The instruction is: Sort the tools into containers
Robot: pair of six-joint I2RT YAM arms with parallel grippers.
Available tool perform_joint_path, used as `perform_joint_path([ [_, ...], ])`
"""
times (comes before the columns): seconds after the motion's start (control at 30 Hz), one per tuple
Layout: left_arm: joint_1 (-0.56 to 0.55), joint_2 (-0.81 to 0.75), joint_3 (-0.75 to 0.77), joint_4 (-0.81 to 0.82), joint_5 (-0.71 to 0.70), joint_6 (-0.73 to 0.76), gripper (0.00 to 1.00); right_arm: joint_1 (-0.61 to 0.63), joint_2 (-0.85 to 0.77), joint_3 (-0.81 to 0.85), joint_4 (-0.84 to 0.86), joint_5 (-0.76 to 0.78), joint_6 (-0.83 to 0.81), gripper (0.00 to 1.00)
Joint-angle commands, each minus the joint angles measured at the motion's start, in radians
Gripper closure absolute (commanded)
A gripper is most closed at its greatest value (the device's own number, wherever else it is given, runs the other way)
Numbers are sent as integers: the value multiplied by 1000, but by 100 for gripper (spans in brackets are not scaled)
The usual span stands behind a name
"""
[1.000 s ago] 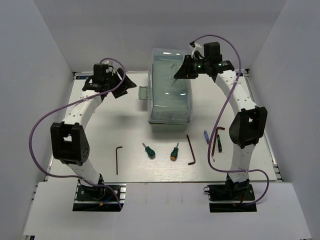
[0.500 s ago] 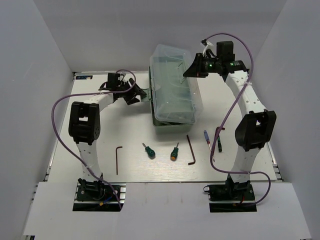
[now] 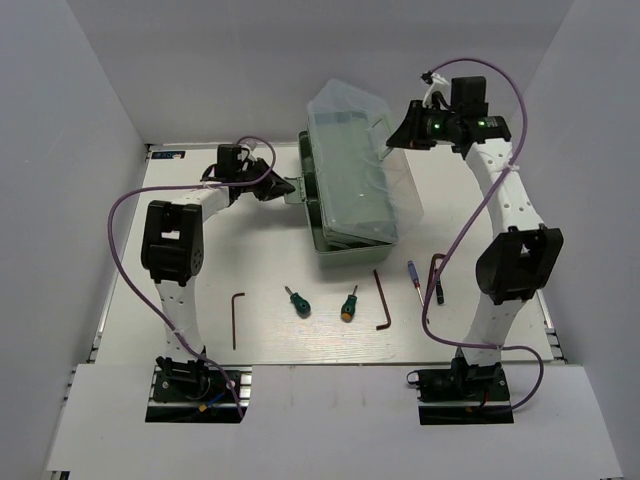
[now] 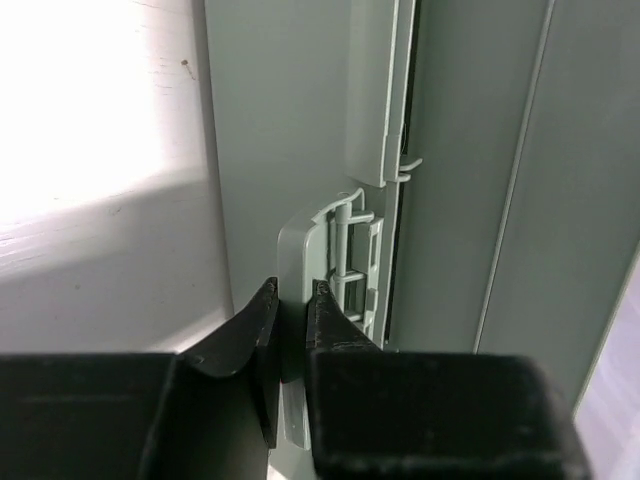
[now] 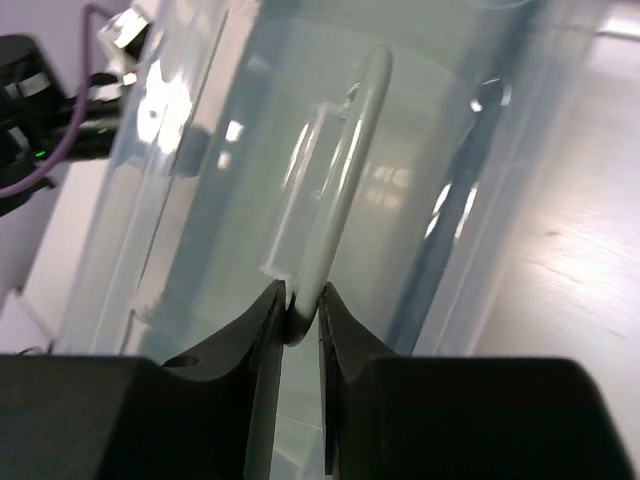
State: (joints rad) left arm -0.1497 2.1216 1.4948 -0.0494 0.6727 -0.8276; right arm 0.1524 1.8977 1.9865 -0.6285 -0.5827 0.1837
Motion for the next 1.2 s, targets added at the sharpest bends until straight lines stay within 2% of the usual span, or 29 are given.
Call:
perform_joint_path([
  [0.0, 62, -43, 21, -10, -16, 4, 100, -98, -40, 55, 43, 239, -153, 100],
  [0.2, 133, -43, 62, -66, -27, 4, 100, -206, -34, -14, 18, 213, -211, 100],
  [0.57, 190, -34, 94, -99, 1, 22, 100, -226, 43, -81, 10, 52, -242, 100],
  [0.63, 199, -46, 85, -99, 1, 22, 85, -228, 63, -75, 7, 28, -239, 100],
  [0.67, 199, -46, 76, -99, 11, 22, 69, -228, 79, -77, 10, 18, -243, 80],
  [0.77, 208, -55, 76, -99, 21, 33, 55, -232, 101, -72, 13, -9, -256, 55],
  [0.8, 208, -55, 85, -109, 31, 33, 46, -234, 104, -71, 13, -14, -257, 53],
  [0.83, 217, -64, 85, -109, 31, 33, 43, -237, 103, -69, 16, -22, -257, 51],
  [0.87, 217, -65, 85, -109, 31, 33, 43, -237, 107, -69, 19, -22, -257, 47],
  [0.97, 236, -86, 85, -118, 41, 33, 42, -246, 115, -64, 18, -29, -262, 46],
  [1.03, 236, -97, 85, -127, 41, 42, 41, -251, 116, -63, 18, -23, -273, 41],
  [1.17, 246, -120, 85, -147, 50, 61, 39, -267, 115, -55, 4, 9, -296, 39],
])
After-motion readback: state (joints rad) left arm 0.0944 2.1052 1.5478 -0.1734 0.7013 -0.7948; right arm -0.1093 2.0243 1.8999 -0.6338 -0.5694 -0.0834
